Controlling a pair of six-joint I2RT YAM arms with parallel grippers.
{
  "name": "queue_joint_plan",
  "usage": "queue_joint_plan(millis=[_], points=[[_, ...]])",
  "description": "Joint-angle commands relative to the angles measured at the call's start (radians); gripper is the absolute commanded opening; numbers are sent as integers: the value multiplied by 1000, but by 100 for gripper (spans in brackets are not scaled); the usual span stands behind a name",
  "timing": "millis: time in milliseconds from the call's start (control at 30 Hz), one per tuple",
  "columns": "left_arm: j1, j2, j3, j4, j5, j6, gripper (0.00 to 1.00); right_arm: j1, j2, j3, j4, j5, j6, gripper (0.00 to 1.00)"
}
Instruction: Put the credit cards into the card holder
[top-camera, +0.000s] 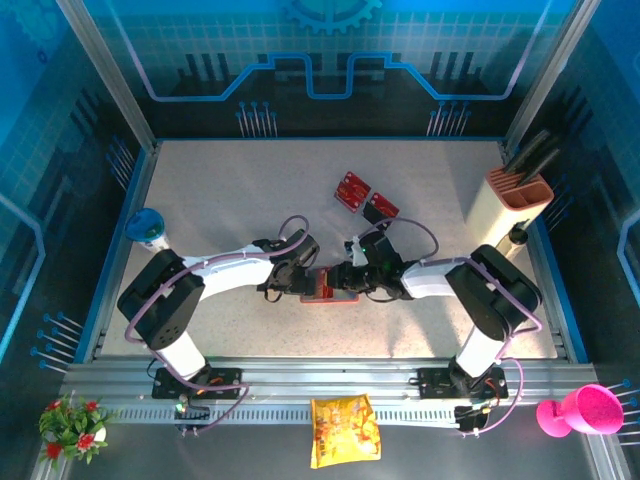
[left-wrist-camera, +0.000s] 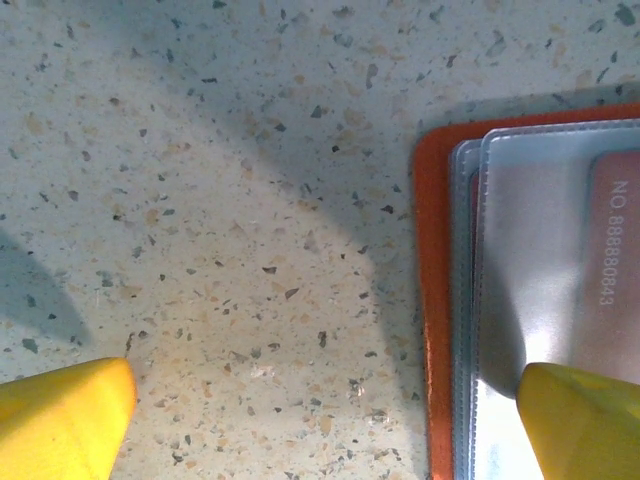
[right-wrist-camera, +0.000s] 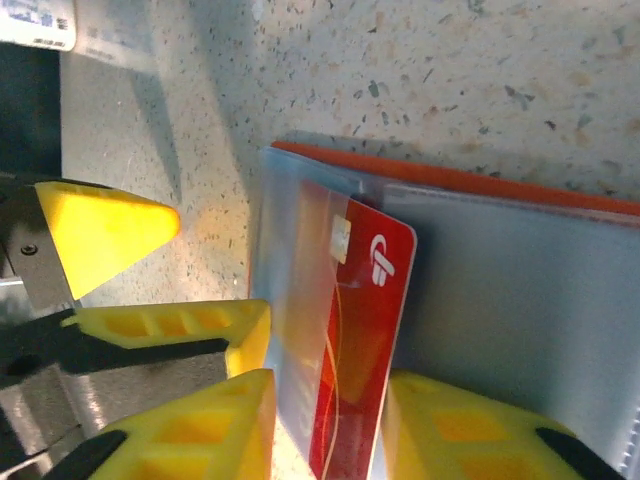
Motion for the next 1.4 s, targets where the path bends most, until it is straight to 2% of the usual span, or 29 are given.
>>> queue_joint_plan(millis=[0, 167, 433, 1200, 1367], points=[[2, -38, 18, -39, -10, -22, 99, 3, -68, 62, -250, 21, -104, 36], [21, -81, 1, -33, -3, -47, 99, -3, -104, 137, -414, 51, -185, 35], [57, -105, -53, -11, -8, -61, 99, 5, -60, 214, -502, 63, -233, 17], [75, -25, -101, 30, -1, -47, 99, 104, 192, 419, -564, 111, -248, 8], [75, -20, -103, 32, 3, -43, 99, 109, 189, 458, -572, 92, -247, 7]])
